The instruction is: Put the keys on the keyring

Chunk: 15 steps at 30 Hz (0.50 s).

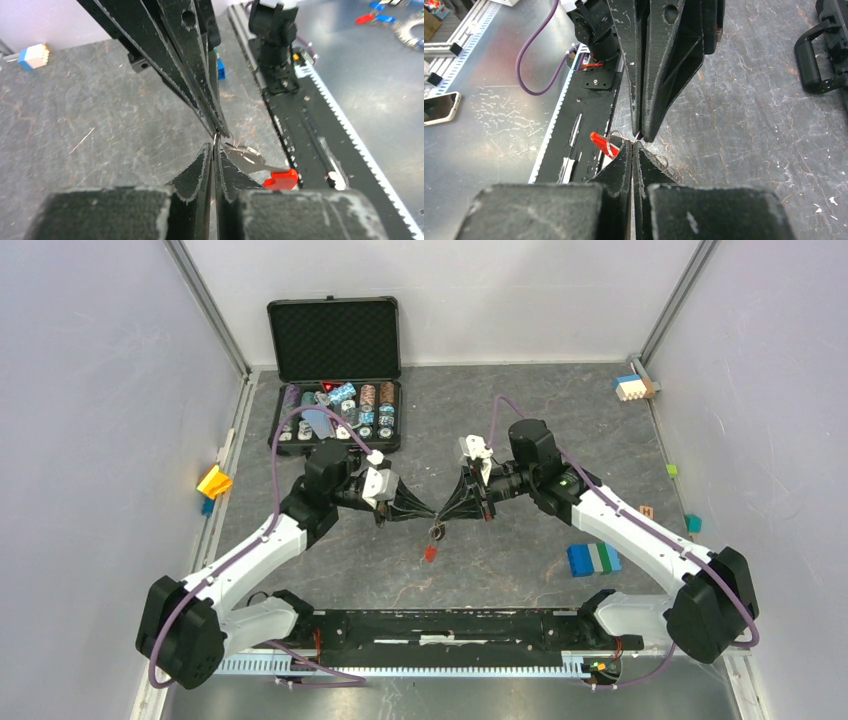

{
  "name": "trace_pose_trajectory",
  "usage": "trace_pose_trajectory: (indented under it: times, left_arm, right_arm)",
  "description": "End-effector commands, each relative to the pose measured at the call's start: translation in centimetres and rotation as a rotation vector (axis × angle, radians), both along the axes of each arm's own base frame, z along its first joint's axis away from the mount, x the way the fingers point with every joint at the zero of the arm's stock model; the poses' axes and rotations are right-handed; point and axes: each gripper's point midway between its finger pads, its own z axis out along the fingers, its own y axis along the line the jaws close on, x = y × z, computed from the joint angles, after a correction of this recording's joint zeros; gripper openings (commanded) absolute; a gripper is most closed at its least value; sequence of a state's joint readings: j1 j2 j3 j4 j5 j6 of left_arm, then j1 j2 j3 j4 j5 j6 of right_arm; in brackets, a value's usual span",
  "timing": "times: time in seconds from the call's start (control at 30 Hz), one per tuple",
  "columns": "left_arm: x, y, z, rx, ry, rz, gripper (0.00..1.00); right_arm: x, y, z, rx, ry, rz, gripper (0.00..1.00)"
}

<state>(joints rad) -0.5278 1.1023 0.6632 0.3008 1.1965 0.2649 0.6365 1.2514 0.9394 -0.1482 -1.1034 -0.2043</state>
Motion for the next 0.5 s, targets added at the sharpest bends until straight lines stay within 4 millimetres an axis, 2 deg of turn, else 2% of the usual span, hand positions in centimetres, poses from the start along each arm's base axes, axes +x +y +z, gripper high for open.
trace_pose_trajectory:
  times: [0.0,0.33,0.47]
  left_arm:
    - [1.2,0.9,-2.0,0.122,-0.107,0.049,0.13]
    - [2.5,0.7,-2.0,0.175,-0.136,0.082,0.14]
    - [2.6,0.8,-1.5,0.183,-0.147,0.090,0.23]
  right_arm:
    - [0.1,0.5,1.1,0.039,0.033,-0.006,0.00]
    - [0.7,1.1,0.4,0.027,0.087,-0.037,0.00]
    - [1.3,1.2,-0.1,0.004,0.087,-0.067,0.00]
